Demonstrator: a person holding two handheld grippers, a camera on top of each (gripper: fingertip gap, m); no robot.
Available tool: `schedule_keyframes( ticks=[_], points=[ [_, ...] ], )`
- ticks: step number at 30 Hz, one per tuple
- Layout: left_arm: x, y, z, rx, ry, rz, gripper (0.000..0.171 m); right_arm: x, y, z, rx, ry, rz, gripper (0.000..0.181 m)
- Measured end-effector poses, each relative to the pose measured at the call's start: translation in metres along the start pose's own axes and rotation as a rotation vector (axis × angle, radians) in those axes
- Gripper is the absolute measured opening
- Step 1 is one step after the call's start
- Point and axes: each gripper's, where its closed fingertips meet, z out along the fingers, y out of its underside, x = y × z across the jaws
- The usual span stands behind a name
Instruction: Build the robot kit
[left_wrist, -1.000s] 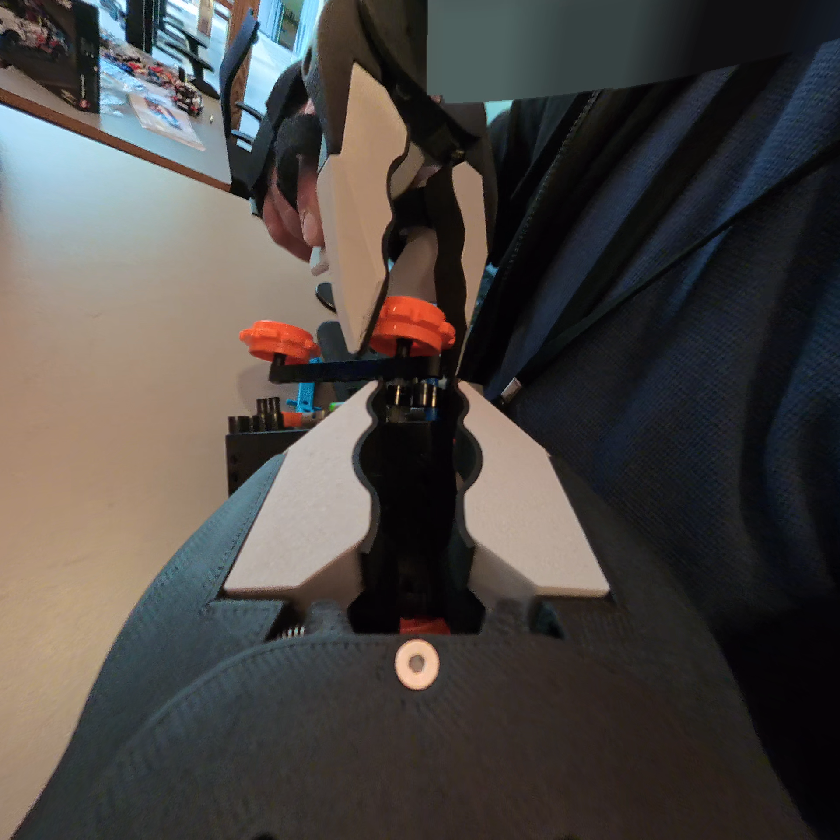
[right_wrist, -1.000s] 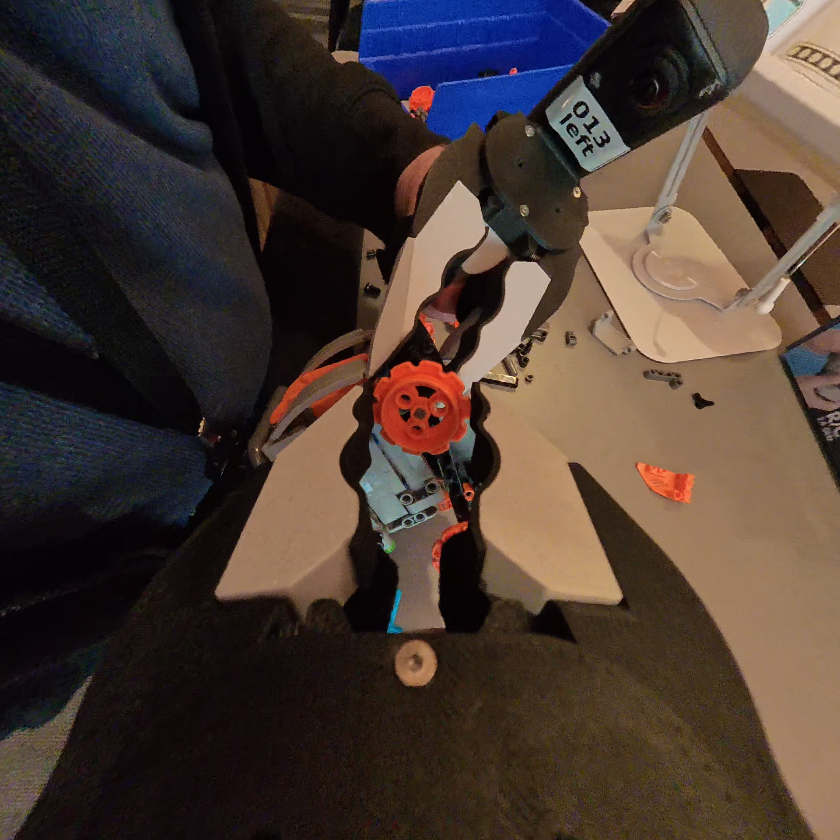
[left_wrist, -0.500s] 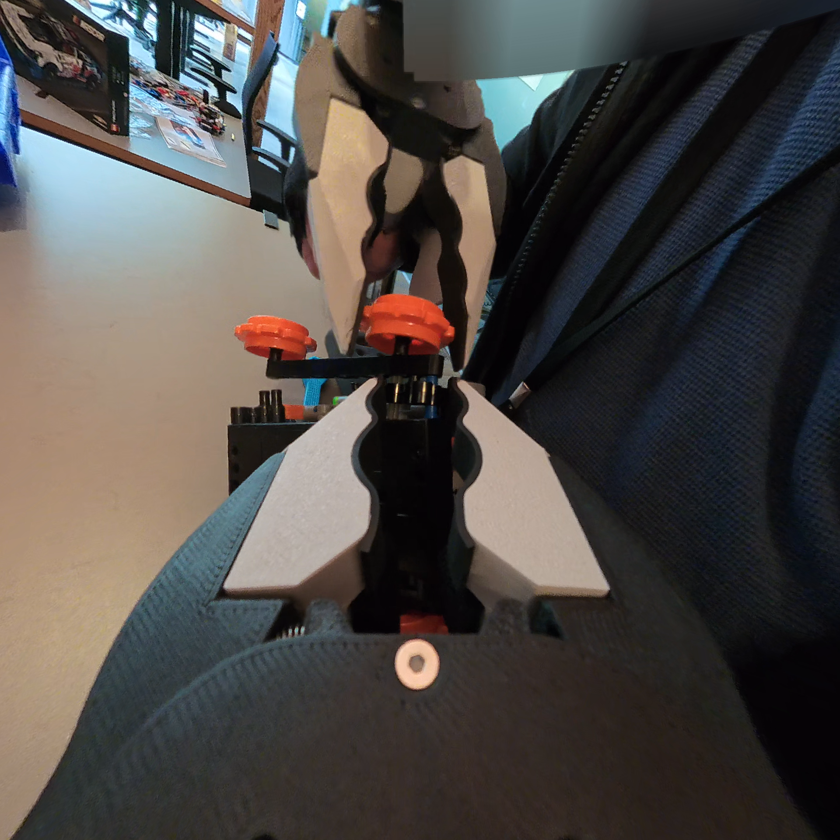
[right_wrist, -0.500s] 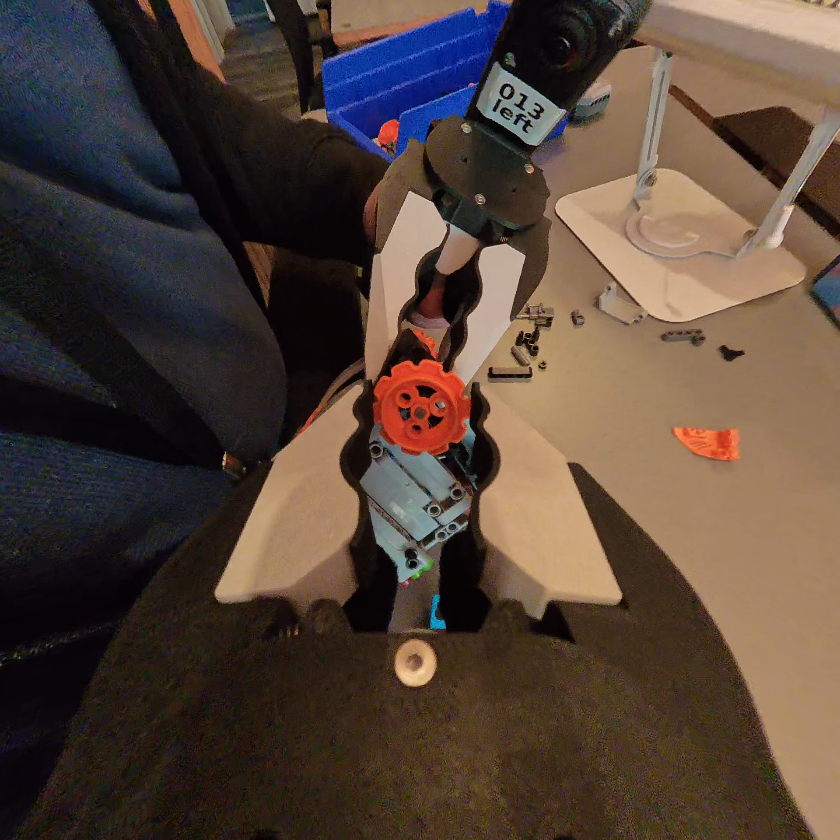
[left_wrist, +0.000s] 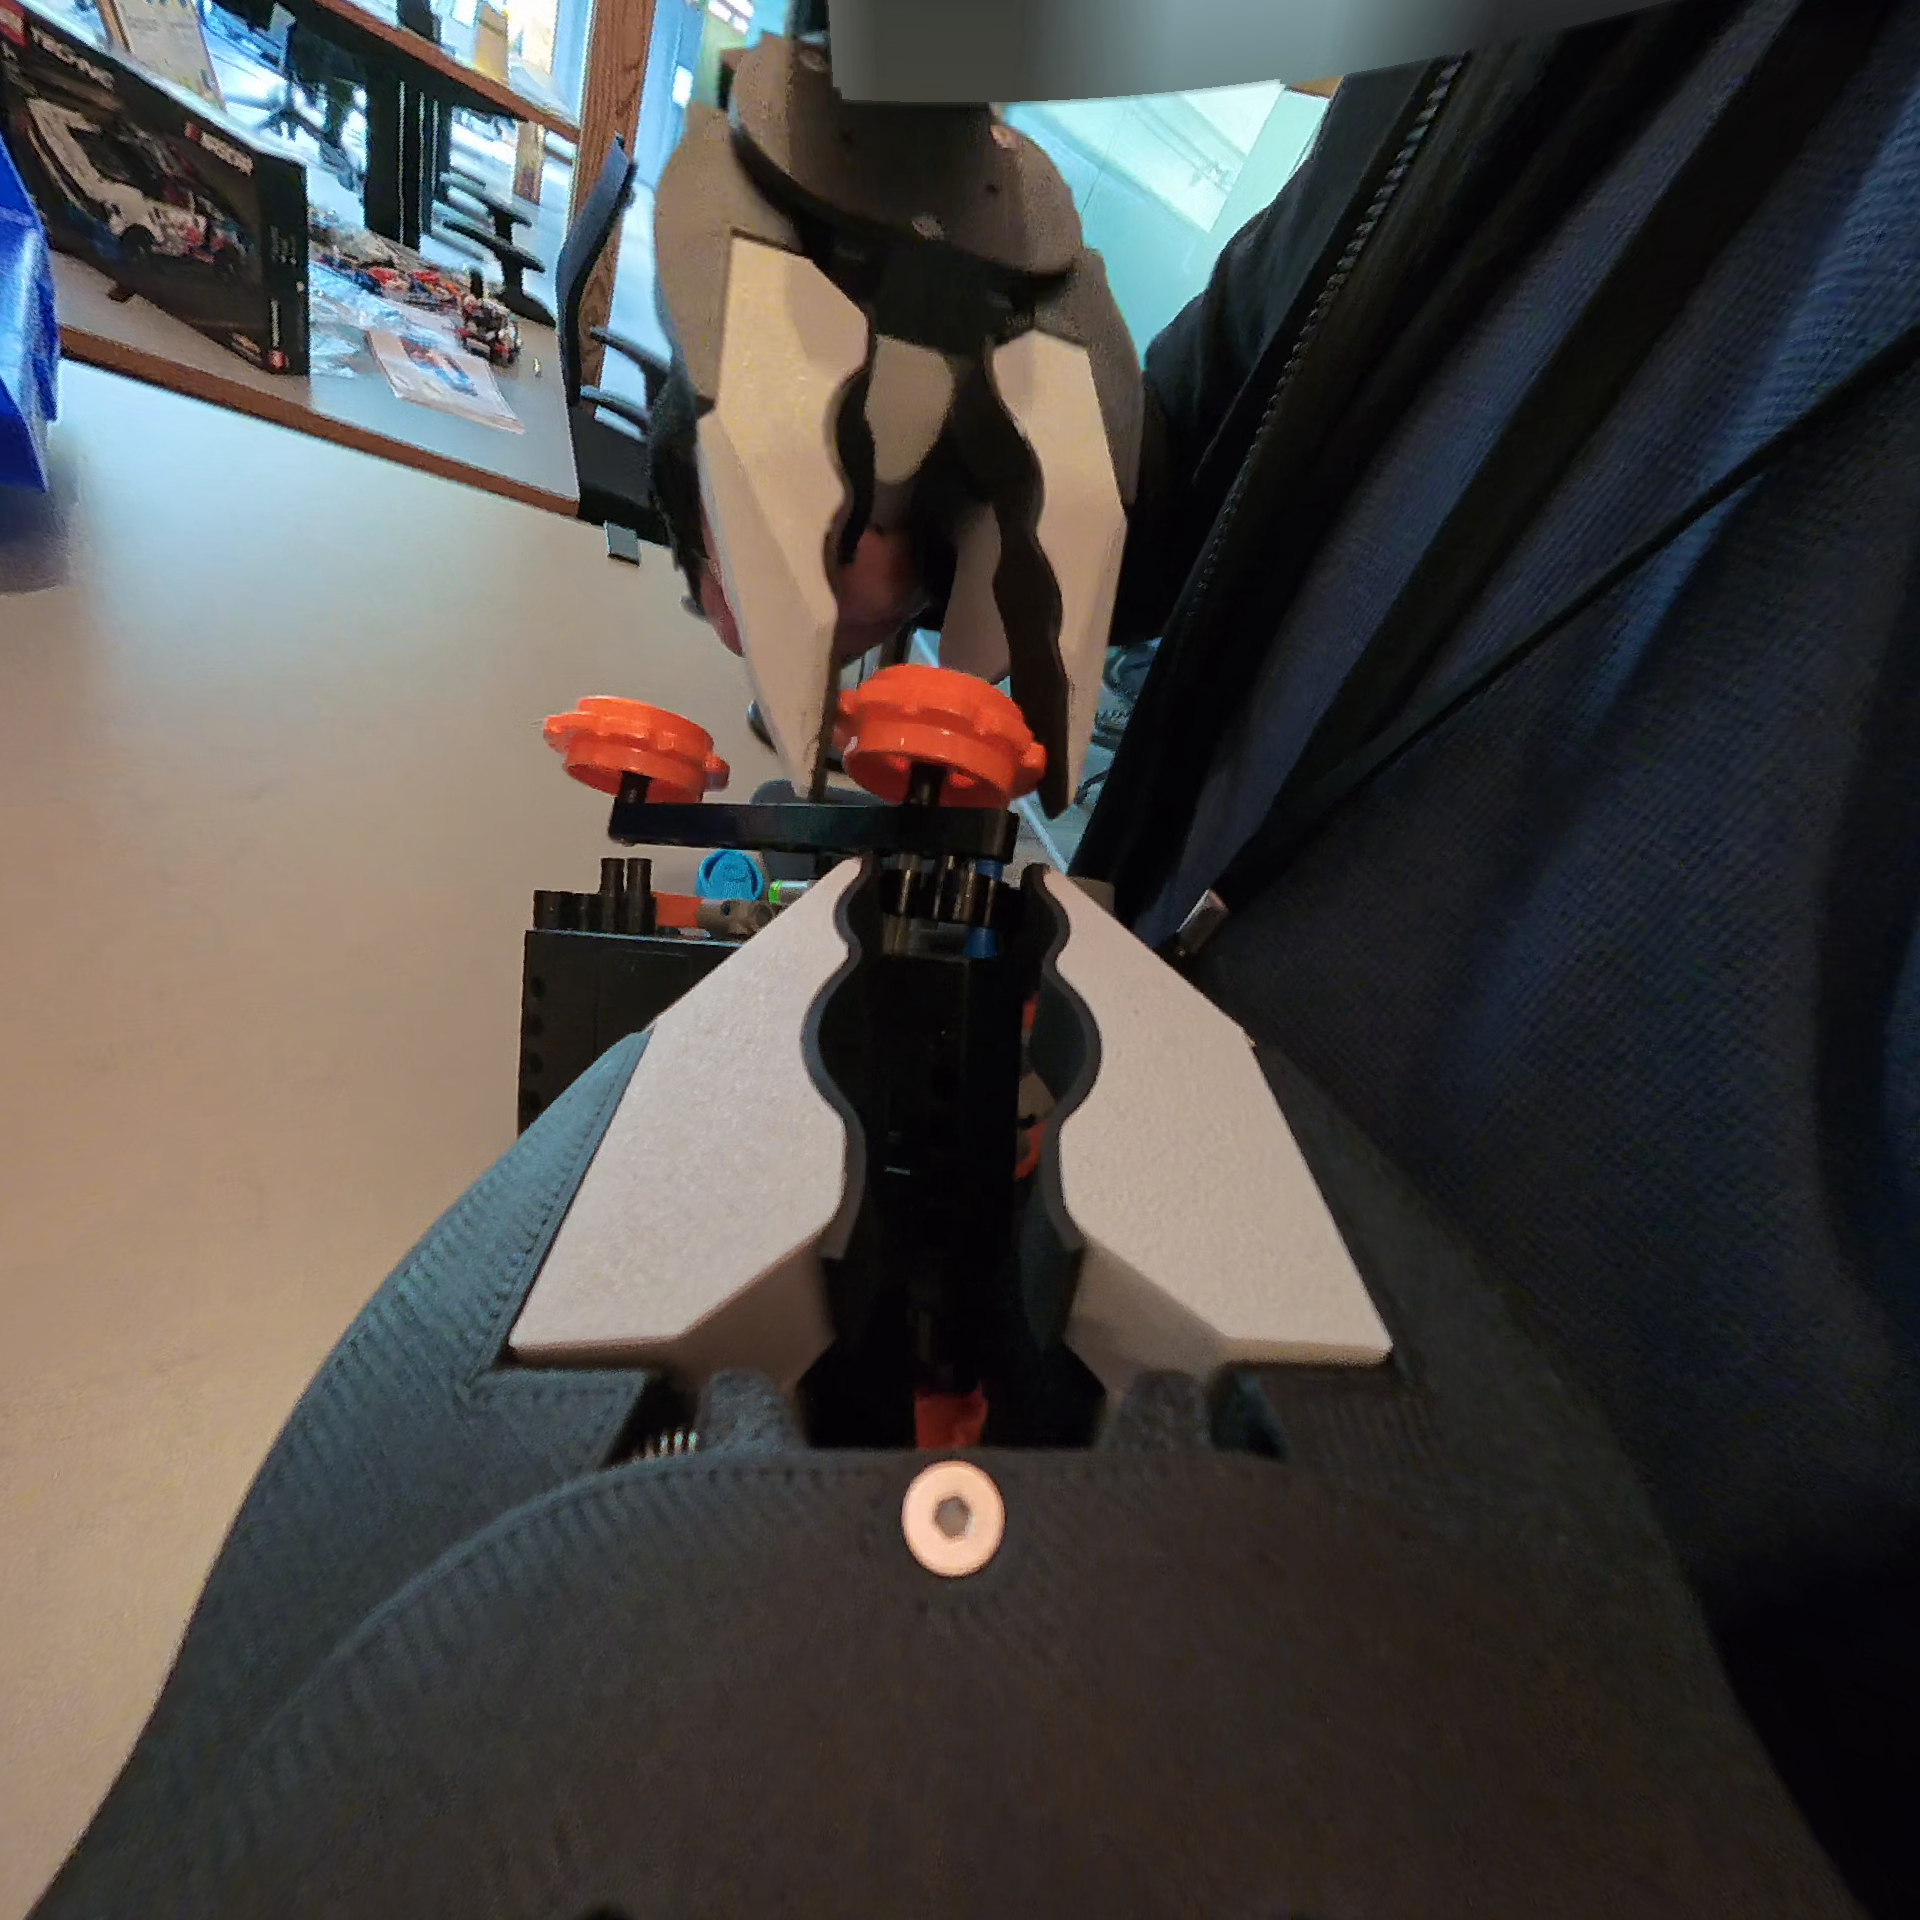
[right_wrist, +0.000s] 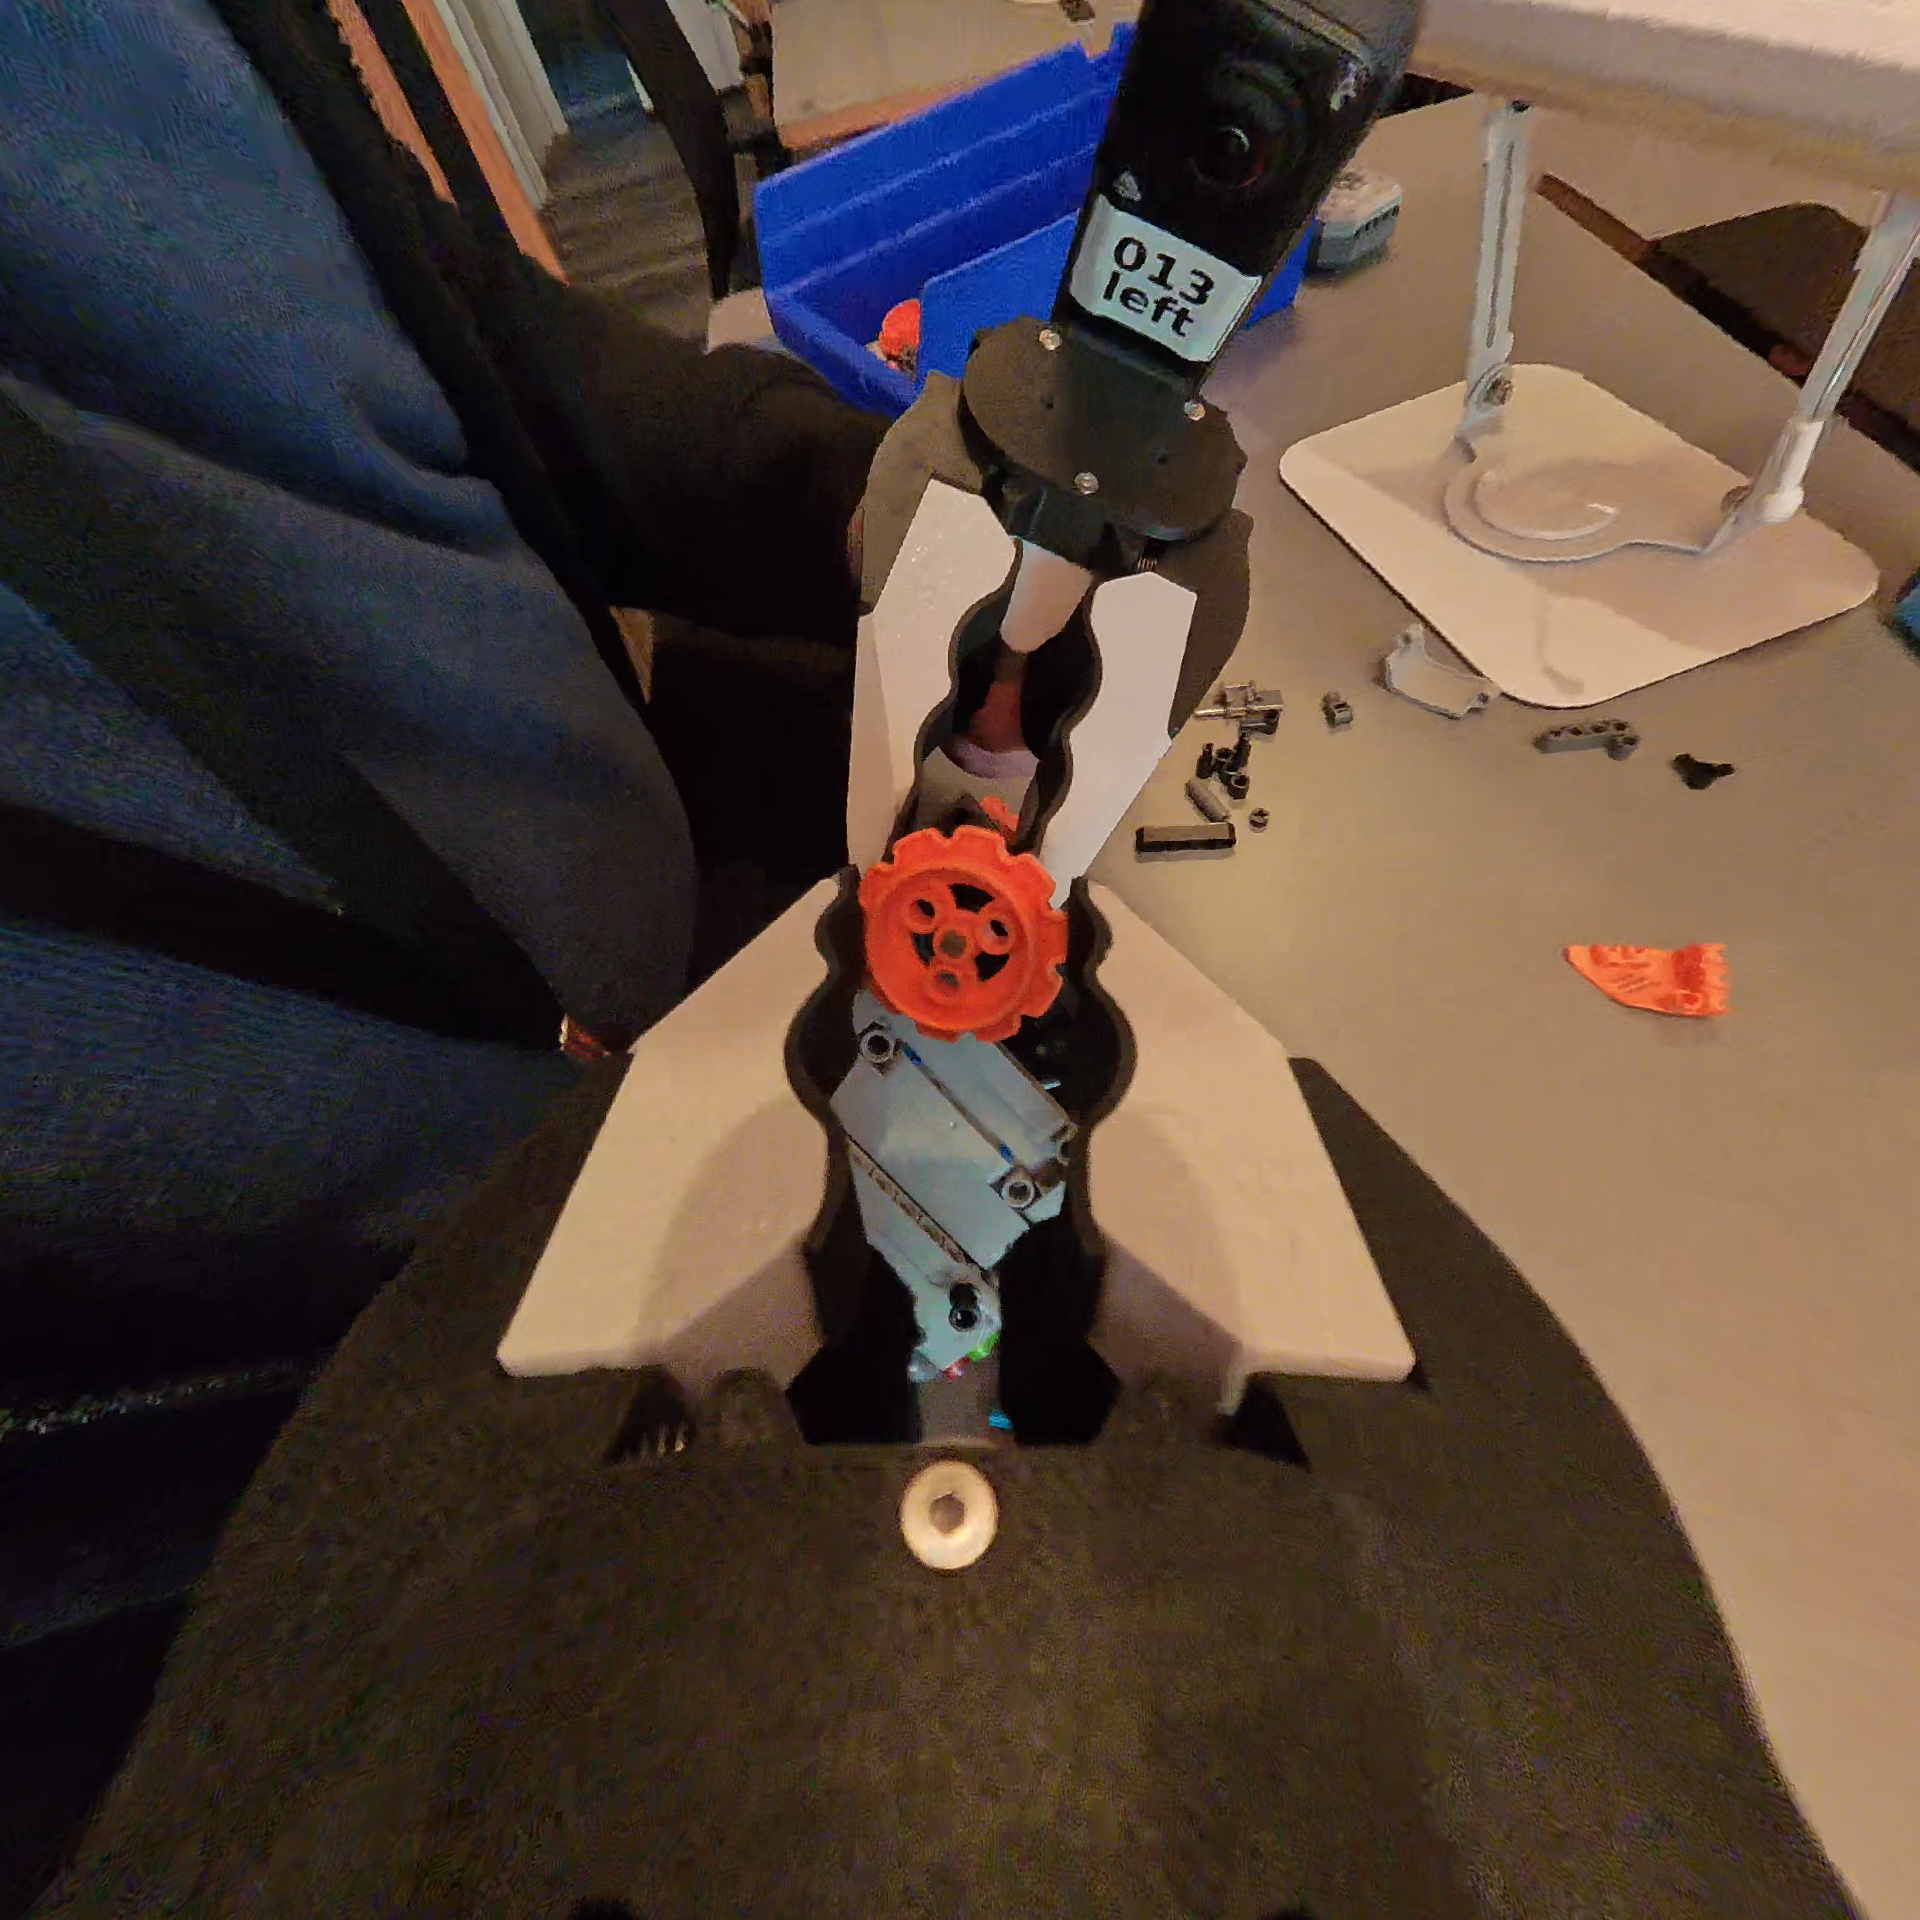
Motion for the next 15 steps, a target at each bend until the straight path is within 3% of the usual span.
schedule_keyframes(
  ticks=[6,9,13,15],
  points=[
    [0.0001,-0.0019,0.0007,-0.002,0.006,0.015,0.026,-0.0022,0.0021,-0.0024,-0.086,0.084,-0.204,0.036],
    [0.0016,-0.0023,0.0017,-0.003,0.008,0.022,0.026,-0.0039,0.0015,-0.0043,-0.055,0.056,-0.137,0.036],
    [-0.0004,-0.0045,0.0012,0.004,-0.007,0.019,0.027,-0.0001,0.0001,-0.0063,0.014,-0.017,0.089,0.036],
    [0.0007,-0.0036,0.0007,0.004,0.0,0.02,0.026,-0.0027,-0.0008,-0.0067,0.033,-0.01,0.098,0.033]
  ],
)
